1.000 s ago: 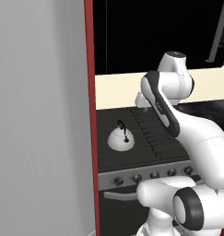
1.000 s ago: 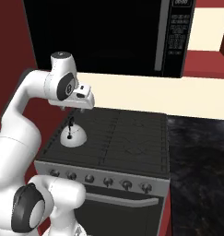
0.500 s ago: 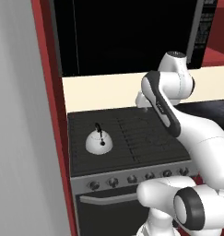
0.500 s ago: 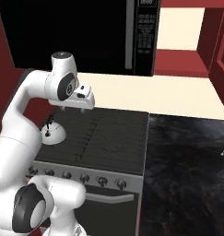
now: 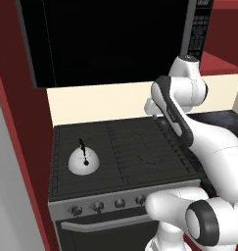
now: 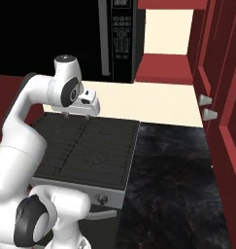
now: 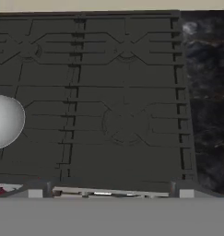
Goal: Lower the heat of the kettle.
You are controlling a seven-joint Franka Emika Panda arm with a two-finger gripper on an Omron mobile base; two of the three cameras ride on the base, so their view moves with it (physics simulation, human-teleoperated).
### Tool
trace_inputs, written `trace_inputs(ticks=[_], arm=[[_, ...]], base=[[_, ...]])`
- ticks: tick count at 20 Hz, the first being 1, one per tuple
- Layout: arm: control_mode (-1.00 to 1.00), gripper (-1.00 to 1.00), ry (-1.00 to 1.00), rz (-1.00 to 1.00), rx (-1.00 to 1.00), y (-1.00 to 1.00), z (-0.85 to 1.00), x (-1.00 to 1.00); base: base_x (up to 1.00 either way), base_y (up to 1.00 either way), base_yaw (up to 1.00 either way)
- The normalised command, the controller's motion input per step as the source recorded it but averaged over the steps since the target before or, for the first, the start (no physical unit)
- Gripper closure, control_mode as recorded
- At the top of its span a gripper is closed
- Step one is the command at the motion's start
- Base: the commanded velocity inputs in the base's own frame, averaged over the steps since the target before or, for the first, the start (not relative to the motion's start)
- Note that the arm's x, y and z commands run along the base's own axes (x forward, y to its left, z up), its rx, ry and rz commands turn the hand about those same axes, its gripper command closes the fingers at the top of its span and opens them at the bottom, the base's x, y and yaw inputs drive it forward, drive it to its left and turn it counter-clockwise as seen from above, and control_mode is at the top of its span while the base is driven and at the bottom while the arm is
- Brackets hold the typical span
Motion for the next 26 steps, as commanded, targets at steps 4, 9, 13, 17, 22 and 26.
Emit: trace_inputs(ticks=[4, 9, 13, 17, 22, 26], arm=[[1.00, -1.00, 0.00, 0.00, 0.00, 0.00, 0.00, 0.00], [1.00, -1.00, 0.00, 0.00, 0.00, 0.00, 0.00, 0.00], [1.00, -1.00, 0.00, 0.00, 0.00, 0.00, 0.00, 0.00], [1.00, -1.00, 0.00, 0.00, 0.00, 0.00, 0.00, 0.00], [-1.00, -1.00, -0.06, 0.04, -0.03, 0.22, -0.12, -0.36], [-1.00, -1.00, 0.00, 0.08, -0.19, 0.84, -0.30, -0.49]], base=[[0.53, -0.34, 0.00], [0.11, -0.28, 0.00], [0.00, -0.05, -0.01], [0.00, 0.00, 0.00], [0.00, 0.00, 0.00], [0.00, 0.00, 0.00]])
